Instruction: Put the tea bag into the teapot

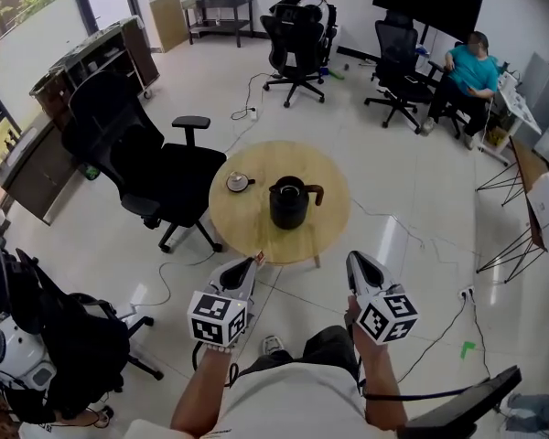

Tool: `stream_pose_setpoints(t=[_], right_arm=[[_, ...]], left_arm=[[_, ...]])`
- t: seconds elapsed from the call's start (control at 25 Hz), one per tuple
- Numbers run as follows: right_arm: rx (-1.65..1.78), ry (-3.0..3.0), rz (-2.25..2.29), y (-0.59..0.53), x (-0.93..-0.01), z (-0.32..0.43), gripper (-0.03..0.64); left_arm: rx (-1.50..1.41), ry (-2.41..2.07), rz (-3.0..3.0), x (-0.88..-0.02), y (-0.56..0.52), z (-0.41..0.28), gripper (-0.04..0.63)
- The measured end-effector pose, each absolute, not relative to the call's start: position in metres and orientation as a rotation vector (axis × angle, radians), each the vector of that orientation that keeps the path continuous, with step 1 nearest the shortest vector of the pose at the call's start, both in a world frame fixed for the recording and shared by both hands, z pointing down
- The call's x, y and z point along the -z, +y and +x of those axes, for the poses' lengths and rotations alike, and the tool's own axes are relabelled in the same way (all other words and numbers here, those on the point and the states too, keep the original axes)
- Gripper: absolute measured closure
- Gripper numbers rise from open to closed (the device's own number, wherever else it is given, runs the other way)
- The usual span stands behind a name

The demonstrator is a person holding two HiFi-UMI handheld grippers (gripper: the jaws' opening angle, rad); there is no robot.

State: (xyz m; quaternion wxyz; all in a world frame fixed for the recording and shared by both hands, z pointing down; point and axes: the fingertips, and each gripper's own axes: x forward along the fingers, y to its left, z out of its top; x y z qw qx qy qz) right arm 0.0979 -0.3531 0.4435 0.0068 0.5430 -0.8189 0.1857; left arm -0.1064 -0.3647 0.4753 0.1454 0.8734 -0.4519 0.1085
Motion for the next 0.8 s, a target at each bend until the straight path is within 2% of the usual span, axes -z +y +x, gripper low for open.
stream_pose_setpoints(t=[0.8], right_arm=[[-0.593, -2.600, 1.601, -0.450, -0.442, 0.092, 0.627]], left_arm=[[-0.290, -1.319, 2.559, -0.455, -0.458, -0.085, 0.583]])
